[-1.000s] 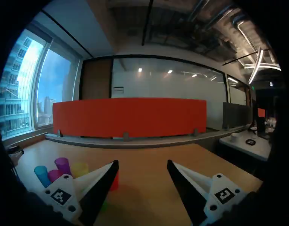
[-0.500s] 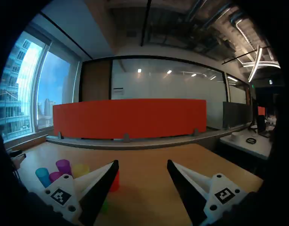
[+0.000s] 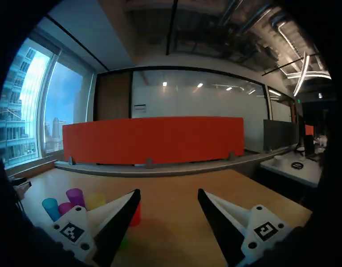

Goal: Pour water

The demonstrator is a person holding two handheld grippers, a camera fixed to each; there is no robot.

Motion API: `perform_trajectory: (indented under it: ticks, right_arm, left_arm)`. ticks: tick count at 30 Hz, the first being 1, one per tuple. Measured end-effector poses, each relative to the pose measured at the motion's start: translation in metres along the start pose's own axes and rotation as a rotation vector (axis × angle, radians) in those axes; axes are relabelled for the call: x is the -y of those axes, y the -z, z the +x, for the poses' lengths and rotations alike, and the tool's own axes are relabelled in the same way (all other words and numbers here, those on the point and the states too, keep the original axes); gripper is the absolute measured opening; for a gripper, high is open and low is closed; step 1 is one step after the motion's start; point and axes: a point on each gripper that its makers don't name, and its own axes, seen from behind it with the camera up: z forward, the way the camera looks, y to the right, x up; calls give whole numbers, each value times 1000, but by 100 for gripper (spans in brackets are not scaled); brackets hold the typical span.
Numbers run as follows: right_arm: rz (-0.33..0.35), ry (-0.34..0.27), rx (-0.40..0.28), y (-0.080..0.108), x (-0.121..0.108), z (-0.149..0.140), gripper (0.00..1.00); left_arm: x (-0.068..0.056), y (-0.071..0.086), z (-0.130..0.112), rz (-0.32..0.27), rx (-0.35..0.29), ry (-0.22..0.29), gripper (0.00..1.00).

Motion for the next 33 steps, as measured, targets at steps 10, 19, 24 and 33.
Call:
perform_trajectory:
  ticks: [10, 19, 24, 33]
  right_arm:
    - [4, 3, -27, 1, -9, -7, 99]
    - [2, 35, -38, -6, -18, -23, 99]
    - [19, 40, -62, -7, -14, -25, 100]
    - [59, 4, -112, -11, -5, -21, 99]
  left_arm:
    - [0, 0, 0, 0, 0, 0, 86]
    - [1, 0, 1, 0, 0, 0, 86]
    - [0, 0, 1, 0, 0, 0, 86]
    - [0, 0, 0, 0, 0, 0, 86]
